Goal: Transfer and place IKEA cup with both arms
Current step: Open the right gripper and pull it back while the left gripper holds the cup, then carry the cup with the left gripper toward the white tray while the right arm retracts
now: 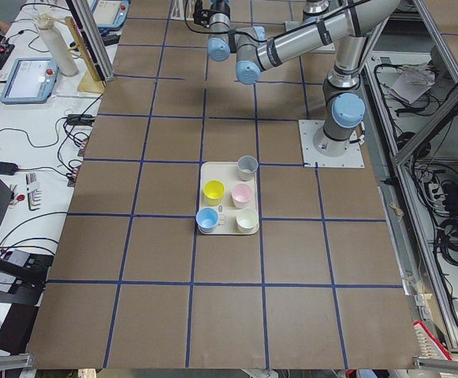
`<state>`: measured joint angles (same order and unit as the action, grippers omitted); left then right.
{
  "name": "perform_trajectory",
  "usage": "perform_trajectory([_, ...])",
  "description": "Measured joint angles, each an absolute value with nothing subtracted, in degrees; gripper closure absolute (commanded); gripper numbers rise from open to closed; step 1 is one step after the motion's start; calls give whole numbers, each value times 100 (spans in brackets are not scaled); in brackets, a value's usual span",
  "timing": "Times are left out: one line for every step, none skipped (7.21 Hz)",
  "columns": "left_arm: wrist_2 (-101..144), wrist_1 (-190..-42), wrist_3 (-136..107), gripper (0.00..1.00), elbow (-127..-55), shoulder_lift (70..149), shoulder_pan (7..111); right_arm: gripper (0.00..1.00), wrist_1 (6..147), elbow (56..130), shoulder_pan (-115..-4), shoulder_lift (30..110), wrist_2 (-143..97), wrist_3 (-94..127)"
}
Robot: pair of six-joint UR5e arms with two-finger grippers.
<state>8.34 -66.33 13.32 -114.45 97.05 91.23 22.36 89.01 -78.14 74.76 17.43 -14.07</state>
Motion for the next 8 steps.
perform_trajectory([822,-6627,1104,100,-11411,9666,9027,0,2418,8901,-7775,7489,1780,-1413])
perform_trajectory([705,-6593,853,100,-11381,9626,8871,1,2574,8906,-7757,7506,1808,-1419])
perform_trajectory([297,-6314,413,100,-11323,9593,8685,5,2755,8913,-7751,7518,1924,-1421])
perform_trajectory([-362,-5604,-312,100,-11239,9604,8499,8,2985,8925,-7747,7520,2210,-1415])
perform_trajectory([-979,-4757,-1029,100,-11196,9635,8345,10,3215,8933,-7746,7530,2556,-1410])
perform_trajectory([-1497,-4125,-1513,100,-11190,9630,8230,11,3428,8936,-7748,7543,2904,-1408])
perform_trajectory([-2038,-3814,-1738,100,-11157,9614,8122,11,3717,8945,-7751,7555,3349,-1401])
perform_trajectory([-2508,-3694,-1819,100,-11059,9627,7956,9,4094,8956,-7751,7570,3877,-1331])
